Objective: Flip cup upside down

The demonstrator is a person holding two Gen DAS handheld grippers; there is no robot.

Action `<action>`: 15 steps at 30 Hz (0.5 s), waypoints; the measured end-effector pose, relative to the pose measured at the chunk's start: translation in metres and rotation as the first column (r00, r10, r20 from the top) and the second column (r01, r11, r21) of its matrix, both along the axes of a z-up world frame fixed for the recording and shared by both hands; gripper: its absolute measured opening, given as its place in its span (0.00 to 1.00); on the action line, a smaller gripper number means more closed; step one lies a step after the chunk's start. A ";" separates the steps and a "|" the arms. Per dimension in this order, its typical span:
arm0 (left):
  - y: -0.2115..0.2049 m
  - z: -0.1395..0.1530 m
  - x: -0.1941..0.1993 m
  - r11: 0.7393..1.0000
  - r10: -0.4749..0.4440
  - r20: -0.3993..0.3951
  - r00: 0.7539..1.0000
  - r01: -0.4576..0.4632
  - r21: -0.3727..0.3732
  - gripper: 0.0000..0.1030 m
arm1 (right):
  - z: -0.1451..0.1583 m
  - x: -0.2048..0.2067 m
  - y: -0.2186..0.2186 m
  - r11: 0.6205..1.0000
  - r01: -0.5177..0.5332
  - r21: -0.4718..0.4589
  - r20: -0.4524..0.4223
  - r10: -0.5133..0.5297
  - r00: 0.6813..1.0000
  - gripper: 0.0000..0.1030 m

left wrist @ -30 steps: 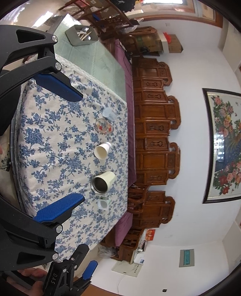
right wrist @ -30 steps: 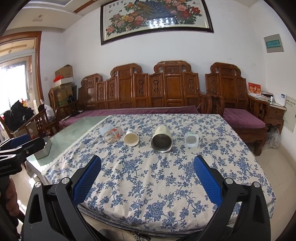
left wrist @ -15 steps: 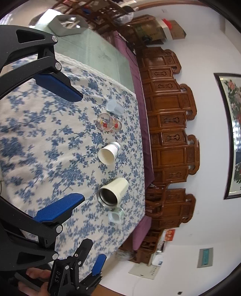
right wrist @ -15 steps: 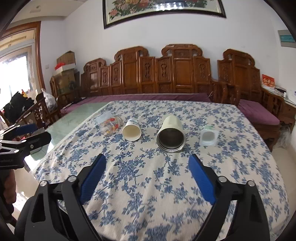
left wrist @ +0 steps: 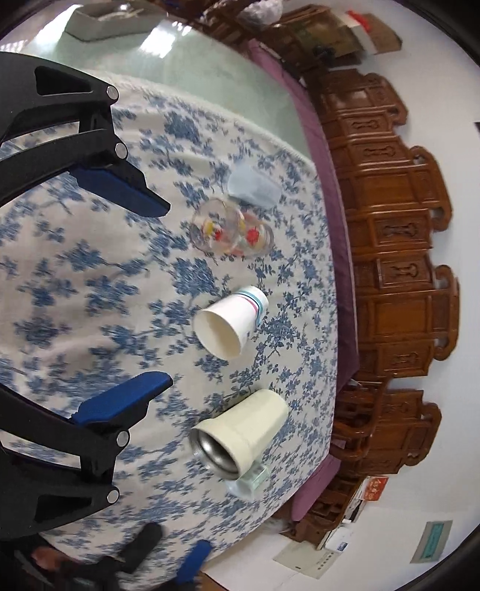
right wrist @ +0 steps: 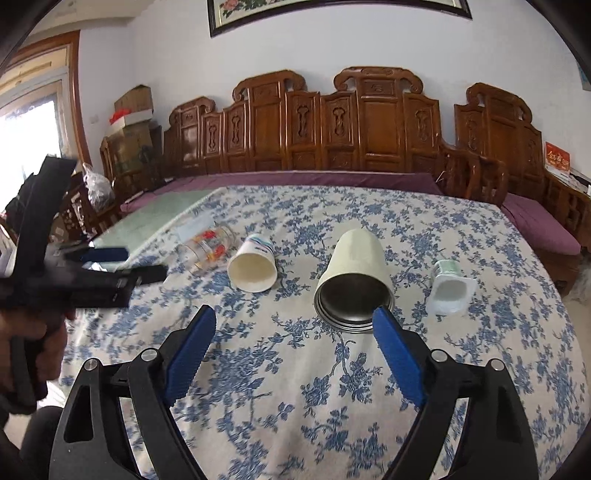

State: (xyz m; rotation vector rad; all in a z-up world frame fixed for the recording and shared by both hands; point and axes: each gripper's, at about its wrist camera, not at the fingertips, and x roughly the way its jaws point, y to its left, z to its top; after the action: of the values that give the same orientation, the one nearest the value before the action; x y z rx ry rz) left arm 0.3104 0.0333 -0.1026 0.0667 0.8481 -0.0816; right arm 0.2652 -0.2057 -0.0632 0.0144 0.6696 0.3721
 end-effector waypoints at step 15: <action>-0.023 -0.038 0.131 0.993 -0.013 -0.200 0.980 -0.011 -0.115 0.73 | -0.035 0.017 -0.007 0.998 -0.033 0.053 -0.088 0.037 0.995 0.80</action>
State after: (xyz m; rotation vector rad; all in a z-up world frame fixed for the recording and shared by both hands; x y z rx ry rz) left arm 0.4416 0.0101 -0.1407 -0.0513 1.0434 -0.1403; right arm 0.2818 -0.2126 -0.0980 0.0681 0.7488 0.4244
